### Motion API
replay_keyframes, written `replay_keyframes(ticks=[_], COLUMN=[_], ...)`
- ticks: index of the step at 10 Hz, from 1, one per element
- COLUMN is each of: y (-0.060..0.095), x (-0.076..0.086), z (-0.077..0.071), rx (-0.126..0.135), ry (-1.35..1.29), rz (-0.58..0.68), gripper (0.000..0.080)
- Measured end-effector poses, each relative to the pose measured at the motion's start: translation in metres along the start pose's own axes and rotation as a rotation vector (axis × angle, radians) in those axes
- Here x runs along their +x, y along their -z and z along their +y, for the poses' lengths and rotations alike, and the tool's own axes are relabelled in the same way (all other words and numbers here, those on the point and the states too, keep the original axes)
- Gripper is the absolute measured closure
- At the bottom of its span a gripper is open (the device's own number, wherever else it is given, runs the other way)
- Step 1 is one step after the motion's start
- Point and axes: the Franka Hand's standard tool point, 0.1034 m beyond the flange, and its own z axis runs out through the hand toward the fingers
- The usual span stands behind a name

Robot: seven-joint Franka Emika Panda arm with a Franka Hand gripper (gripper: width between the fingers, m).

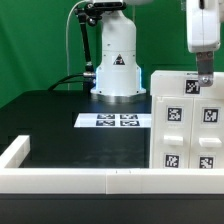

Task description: Assemble cabinet

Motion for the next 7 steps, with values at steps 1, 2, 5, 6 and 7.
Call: replay_keyframes(ticks=[1, 2, 5, 6, 7], y=[-0.0002, -0.0004, -0.0008, -0.0010, -0.0011], x=[-0.0004, -0.0008, -0.0020, -0.0023, -0.0028], z=[0.0003, 0.0006, 0.0013, 0.0015, 0.0018], rx=[0.000, -0.001, -0.002, -0.002, -0.002], ry=[0.003, 0.007, 0.021, 0.023, 0.027], rz=[0.000, 0.000, 0.000, 0.000, 0.000], gripper=[0.0001, 0.0002, 0.0002, 0.0002, 0.0002])
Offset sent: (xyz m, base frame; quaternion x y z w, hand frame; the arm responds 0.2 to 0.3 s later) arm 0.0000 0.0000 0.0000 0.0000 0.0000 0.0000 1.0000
